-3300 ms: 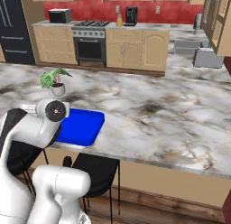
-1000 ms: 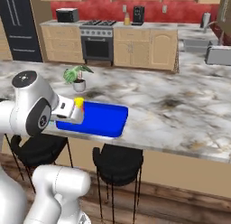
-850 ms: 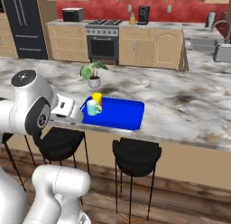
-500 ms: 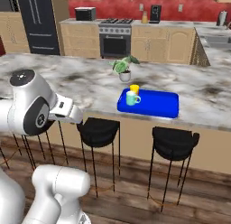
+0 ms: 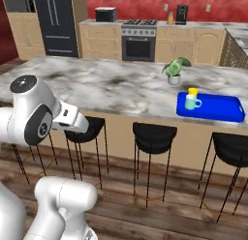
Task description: There is a tray on the dining counter. Grab the cup, mug, and pitcher and place them on the tray. The pitcher may be placed next to the tray if it cannot fit the tray.
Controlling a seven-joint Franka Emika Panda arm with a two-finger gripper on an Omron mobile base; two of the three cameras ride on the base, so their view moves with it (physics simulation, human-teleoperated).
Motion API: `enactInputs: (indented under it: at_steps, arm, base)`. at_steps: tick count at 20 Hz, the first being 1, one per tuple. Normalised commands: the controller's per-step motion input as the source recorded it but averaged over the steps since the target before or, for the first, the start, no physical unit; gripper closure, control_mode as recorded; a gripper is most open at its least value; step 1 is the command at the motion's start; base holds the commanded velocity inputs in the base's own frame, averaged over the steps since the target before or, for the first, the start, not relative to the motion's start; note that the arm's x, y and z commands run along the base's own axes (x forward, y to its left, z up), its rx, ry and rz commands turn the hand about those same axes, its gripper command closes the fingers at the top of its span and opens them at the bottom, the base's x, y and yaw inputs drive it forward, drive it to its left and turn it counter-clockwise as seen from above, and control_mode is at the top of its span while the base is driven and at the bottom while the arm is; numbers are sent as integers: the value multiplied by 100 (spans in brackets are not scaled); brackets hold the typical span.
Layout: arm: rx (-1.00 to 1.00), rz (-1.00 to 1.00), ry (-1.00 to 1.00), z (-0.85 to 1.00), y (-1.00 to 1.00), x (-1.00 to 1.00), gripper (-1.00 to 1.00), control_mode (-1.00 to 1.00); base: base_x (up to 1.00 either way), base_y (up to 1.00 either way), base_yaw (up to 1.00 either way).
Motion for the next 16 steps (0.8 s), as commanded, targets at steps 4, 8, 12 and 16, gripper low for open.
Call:
enactInputs:
  at_steps: [4,8,12,16]
  arm:
    - [0,0,0,0,0,0,-100,100]
    - [0,0,0,0,0,0,-100,100]
    - [0,0,0,0,0,0,-100,100]
    - [0,0,0,0,0,0,-100,100]
  base:
    - [0,100,-8]
    - [0,100,-9]
    - [0,100,-9]
    - [0,100,-9]
